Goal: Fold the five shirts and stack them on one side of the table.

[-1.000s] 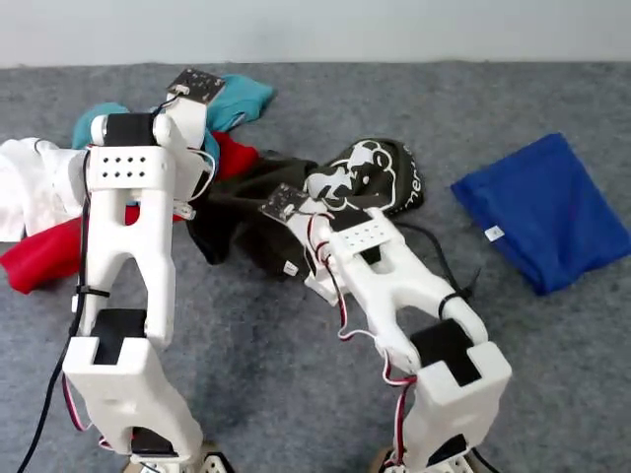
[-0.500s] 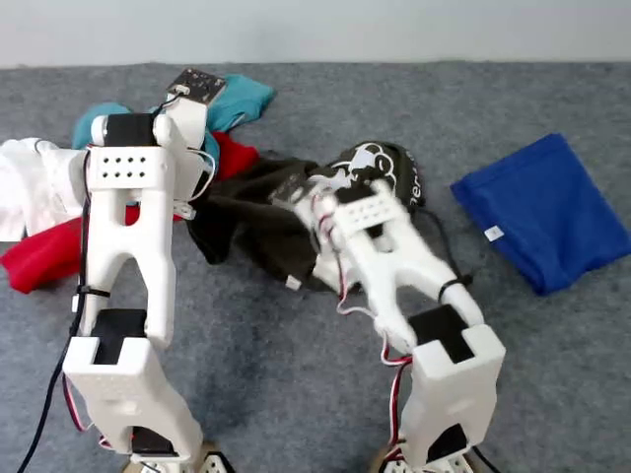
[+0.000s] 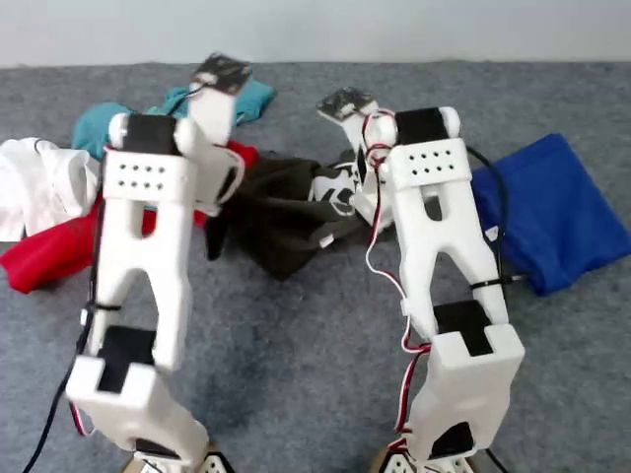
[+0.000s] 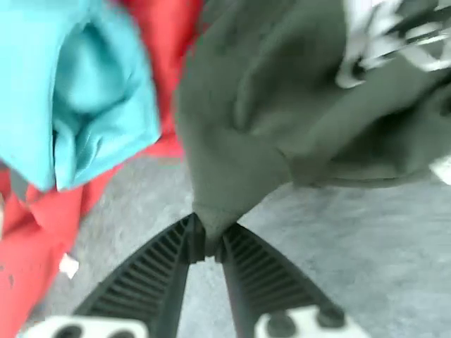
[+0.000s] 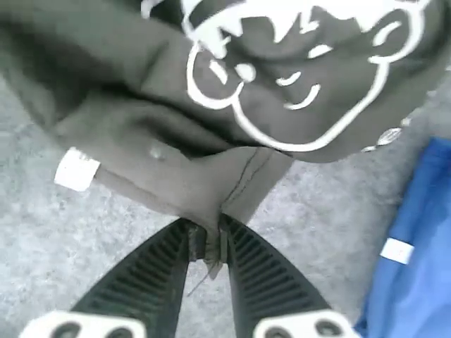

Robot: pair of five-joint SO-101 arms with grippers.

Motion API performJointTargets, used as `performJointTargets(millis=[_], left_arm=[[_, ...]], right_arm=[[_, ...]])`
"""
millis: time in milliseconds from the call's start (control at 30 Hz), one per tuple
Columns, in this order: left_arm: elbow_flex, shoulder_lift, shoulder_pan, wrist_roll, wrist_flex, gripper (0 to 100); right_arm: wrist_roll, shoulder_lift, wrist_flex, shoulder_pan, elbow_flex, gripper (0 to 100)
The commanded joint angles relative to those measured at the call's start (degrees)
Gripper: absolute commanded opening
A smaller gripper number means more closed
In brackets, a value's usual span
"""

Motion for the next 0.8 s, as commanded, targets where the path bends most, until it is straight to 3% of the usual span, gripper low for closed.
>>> performJointTargets(millis=[0,400,767], left_arm=[[-0.4,-10.2,2.4,0.7,0.9,2],[-0.4,-25.1,2.8,0.5,0.6,2],[-0.3,-45.6,2.8,0.8,-1.6,2]], right_arm=[[-0.6,-6.1,2.5,1.5,-3.1,0.9],[-0.6,-33.9,2.4,8.9,-3.0,0.9],[-5.9,-53.3,2.4,9.0,-2.9,0.9]])
